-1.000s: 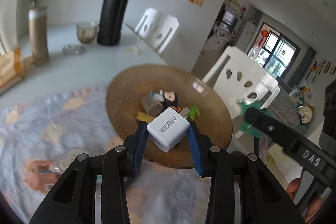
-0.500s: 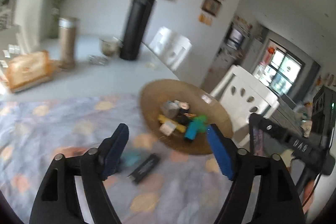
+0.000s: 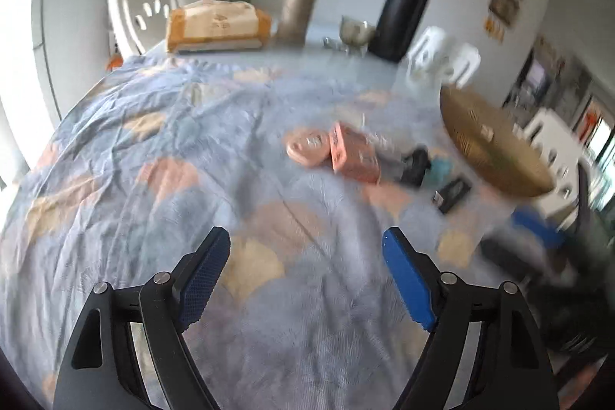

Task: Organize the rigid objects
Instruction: 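Move both open grippers back over the remaining items on the cloth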

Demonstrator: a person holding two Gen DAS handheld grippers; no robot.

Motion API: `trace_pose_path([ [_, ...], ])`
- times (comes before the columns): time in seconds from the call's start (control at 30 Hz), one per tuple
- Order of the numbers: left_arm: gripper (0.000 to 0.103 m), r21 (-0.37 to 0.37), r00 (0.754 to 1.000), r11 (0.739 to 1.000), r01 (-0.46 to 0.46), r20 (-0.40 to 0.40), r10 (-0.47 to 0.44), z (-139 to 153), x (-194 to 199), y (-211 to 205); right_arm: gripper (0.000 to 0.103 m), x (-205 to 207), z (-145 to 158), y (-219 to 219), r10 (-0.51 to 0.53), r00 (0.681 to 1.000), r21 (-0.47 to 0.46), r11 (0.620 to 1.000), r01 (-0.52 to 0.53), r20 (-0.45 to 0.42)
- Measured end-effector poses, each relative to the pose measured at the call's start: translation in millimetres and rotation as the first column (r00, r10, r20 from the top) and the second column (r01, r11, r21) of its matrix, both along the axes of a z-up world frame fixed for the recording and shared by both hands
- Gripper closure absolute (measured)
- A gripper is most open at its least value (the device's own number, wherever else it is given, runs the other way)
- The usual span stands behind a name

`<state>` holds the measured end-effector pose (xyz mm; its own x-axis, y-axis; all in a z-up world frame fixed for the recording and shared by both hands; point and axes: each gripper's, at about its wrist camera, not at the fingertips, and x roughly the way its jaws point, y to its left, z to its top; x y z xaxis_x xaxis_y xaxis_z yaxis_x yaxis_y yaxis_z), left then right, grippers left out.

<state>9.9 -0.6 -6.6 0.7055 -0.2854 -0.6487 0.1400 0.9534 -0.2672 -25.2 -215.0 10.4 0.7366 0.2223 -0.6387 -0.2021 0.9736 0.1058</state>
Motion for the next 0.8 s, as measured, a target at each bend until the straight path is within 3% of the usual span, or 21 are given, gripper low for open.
trace_pose_path([
  [0.17,0.021,-0.012,1.000,1.000,-0.020,-0.022,0.020,-3.8,4.4,2.2,0.013,9.9,-15.2,-4.2,-0.024,0.998,-0.021,1.000,0.023,-0.061],
  [0.3,0.021,0.022,1.000,1.000,-0.011,0.014,0.011,-1.9,-4.1,-2.0,0.013,20.4,-22.1,-21.8,-0.043,0.992,0.066,0.996,0.051,-0.119],
  [0.57,0.021,0.052,1.000,0.998,-0.021,0.006,0.020,-4.0,-2.9,-5.6,0.013,22.6,-23.0,-38.4,-0.087,0.984,0.146,0.983,0.109,-0.153],
  [0.8,0.021,0.030,0.999,0.999,-0.030,-0.016,0.030,-7.0,1.9,-1.3,0.013,22.6,-22.7,-33.9,-0.097,0.984,0.113,0.987,0.114,-0.148],
])
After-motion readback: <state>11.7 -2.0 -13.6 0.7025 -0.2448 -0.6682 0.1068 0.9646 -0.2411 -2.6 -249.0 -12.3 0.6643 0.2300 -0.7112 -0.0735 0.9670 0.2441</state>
